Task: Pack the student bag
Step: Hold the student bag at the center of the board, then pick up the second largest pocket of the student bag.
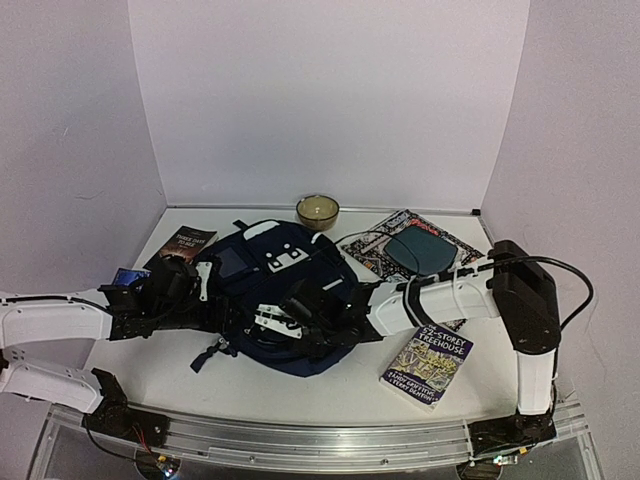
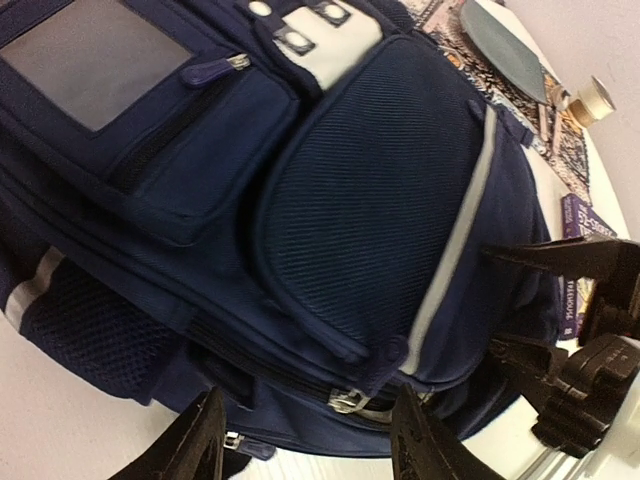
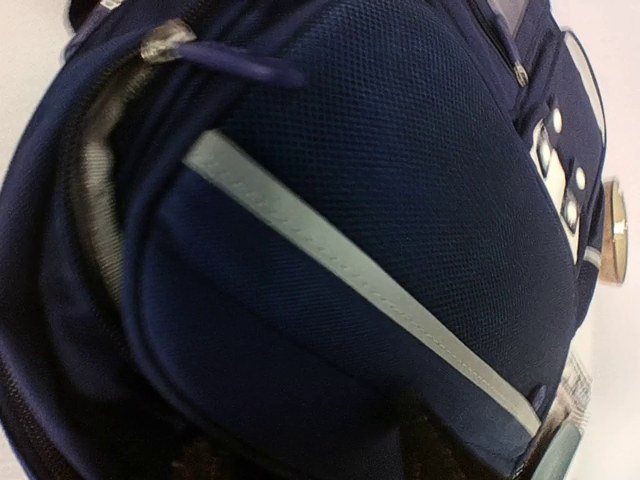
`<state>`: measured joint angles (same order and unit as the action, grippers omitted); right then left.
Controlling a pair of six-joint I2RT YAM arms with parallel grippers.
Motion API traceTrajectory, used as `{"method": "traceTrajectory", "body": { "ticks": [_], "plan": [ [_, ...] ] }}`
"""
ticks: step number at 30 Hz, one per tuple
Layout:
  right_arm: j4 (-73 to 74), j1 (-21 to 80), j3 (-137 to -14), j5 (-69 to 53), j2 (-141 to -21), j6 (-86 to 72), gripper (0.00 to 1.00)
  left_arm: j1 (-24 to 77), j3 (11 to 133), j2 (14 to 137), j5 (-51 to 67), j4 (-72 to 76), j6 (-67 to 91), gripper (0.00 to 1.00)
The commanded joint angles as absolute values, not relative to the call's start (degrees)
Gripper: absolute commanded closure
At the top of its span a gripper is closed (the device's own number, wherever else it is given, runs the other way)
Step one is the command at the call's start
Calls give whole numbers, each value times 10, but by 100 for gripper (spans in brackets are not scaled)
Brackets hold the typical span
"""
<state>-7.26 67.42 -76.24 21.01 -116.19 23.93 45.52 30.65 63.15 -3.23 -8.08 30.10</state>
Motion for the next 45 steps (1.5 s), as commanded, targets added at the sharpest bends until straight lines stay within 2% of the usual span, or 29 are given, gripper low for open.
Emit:
{"method": "traceTrajectory", "body": {
  "ticks": [1,9,11,19,25,29,34,45],
  "plan": [
    [-83,658,-791,172,-1145,229,65,458,342,640,-13,-80,272,42],
    [-83,636,-790,128,-1096,206,94,458,375,689,14,-77,239,42],
    [-83,632,-790,121,-1091,200,97,458,384,700,16,-77,231,42],
    [-83,627,-790,106,-1078,193,100,457,413,721,4,-87,199,42],
    [-83,624,-791,100,-1073,188,100,457,430,743,-26,-104,190,48],
    [-83,623,-791,96,-1071,187,100,457,432,753,-12,-104,184,57],
    [-83,622,-790,94,-1069,186,100,456,435,764,14,-106,173,57],
    [-83,622,-791,91,-1066,185,100,454,443,792,-5,-128,166,61]
  ]
}}
